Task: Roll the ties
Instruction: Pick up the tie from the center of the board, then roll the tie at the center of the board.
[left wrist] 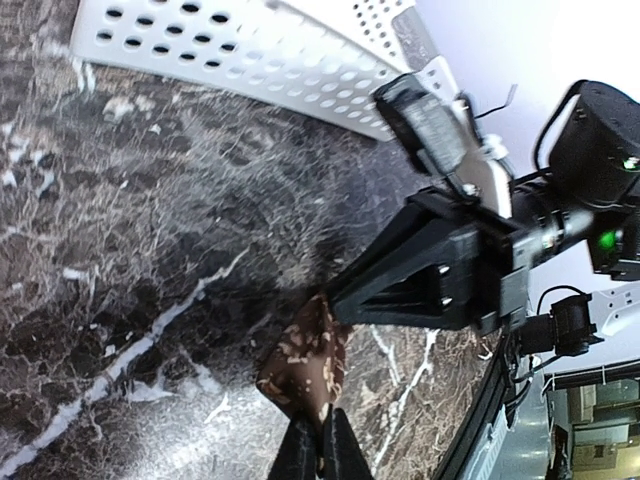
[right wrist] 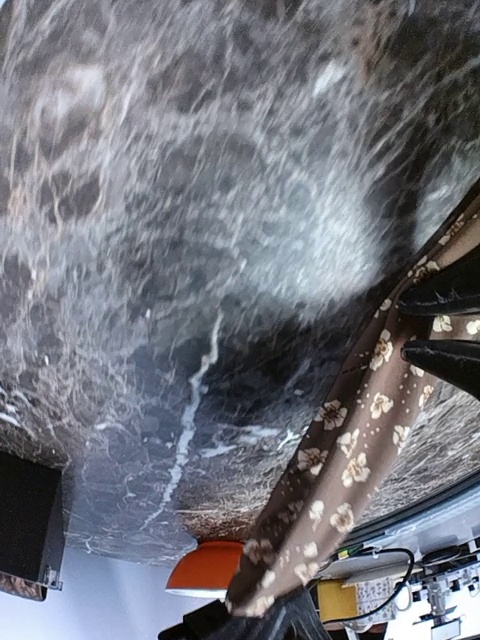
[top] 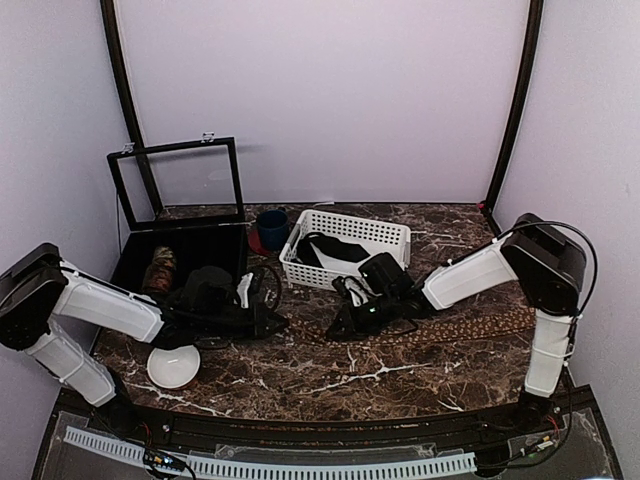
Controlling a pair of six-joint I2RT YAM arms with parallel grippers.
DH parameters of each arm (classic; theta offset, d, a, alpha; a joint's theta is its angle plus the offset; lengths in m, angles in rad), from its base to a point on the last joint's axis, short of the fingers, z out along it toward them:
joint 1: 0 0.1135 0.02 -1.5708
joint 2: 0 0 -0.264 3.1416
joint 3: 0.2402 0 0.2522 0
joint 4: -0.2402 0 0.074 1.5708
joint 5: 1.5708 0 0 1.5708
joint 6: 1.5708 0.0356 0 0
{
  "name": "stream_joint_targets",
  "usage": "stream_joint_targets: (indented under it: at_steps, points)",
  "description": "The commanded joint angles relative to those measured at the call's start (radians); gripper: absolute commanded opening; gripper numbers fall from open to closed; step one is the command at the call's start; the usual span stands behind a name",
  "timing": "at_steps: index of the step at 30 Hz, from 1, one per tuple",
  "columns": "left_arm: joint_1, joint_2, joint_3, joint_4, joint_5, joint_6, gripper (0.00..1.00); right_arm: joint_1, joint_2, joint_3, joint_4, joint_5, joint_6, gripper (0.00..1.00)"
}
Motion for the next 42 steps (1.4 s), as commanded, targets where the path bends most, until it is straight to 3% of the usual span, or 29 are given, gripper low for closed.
stream_joint_targets:
  at_steps: [1,7,11,18,26,36,42]
  points:
    - [0.003,-0.111,0.022,-0.066,-0.040,0.053,0.00,0.046,0.058,0.063,-0.022,0.002,-0.019,0.11]
    - [0.003,-0.121,0.033,-0.082,0.031,0.087,0.00,0.077,0.110,0.124,-0.028,-0.004,-0.015,0.11]
    - [-0.011,-0.058,0.060,-0.047,0.091,0.108,0.00,0.072,0.059,0.103,-0.026,0.002,-0.019,0.13]
    - [-0.039,0.011,0.107,-0.035,0.089,0.118,0.00,0.002,-0.178,-0.047,0.004,-0.019,0.004,0.39]
    - [-0.083,0.136,0.185,0.012,0.105,0.109,0.00,-0.045,-0.296,-0.156,0.043,-0.073,0.051,0.49]
    - [-0.097,0.322,0.252,0.114,0.133,0.051,0.00,-0.047,-0.243,-0.189,0.114,-0.072,0.110,0.49]
    - [-0.074,0.408,0.229,0.227,0.155,-0.048,0.22,-0.047,-0.196,-0.179,0.112,-0.058,0.108,0.43]
